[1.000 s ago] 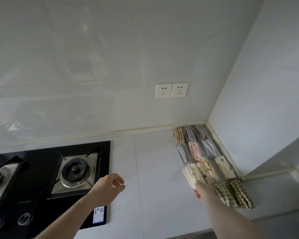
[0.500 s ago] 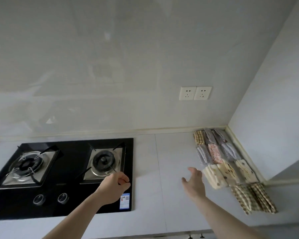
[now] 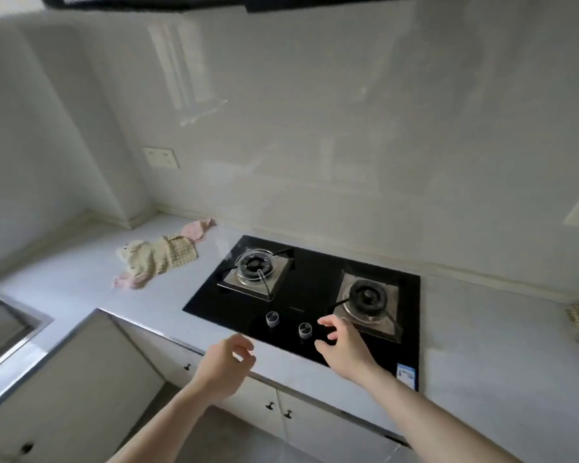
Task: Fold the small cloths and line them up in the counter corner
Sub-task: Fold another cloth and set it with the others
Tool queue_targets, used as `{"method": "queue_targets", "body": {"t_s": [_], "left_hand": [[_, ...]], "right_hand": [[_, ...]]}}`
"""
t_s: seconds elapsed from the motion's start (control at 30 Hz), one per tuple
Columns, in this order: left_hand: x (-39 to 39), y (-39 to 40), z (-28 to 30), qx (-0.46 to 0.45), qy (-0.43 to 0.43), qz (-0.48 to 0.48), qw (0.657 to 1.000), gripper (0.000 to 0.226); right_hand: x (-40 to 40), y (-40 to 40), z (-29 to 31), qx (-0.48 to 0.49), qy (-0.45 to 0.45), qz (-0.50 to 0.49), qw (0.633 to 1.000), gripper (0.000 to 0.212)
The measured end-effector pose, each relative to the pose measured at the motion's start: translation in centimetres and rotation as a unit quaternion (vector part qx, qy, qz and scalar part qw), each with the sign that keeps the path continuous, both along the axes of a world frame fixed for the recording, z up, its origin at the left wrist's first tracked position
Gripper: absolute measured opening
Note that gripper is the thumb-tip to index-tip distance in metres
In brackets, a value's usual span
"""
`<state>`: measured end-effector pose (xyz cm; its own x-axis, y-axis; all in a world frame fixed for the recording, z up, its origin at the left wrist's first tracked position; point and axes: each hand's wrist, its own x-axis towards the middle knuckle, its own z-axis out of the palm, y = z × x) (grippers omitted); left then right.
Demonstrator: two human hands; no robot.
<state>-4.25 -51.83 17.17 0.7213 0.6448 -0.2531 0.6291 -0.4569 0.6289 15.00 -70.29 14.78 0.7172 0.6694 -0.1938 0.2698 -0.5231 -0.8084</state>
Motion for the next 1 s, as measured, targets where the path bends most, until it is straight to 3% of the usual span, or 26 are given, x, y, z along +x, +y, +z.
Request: {"method": "queue_targets", "body": {"t_s": [0.2,0.63,1.0], "left_hand": [[-8.5,7.8,-0.2,0.025,0.011,0.067,0.997,0.013],[-13.5,23.3,-0.9,0.056,0.005,0.165,0.985,0.020],[-13.8,36.0,-0.1,0.105,-0.009,0.109,0.988,0.022]], "right_hand": [[-6.7,9.7,1.3,-0.003,0.002,0.109,0.994,0.040],[-8.3,28.7,1.1,0.010,-0.006,0.208,0.978,0.040],[-9.7,39.8,2.3,0.012,-0.024,0.200,0.979,0.040]]}}
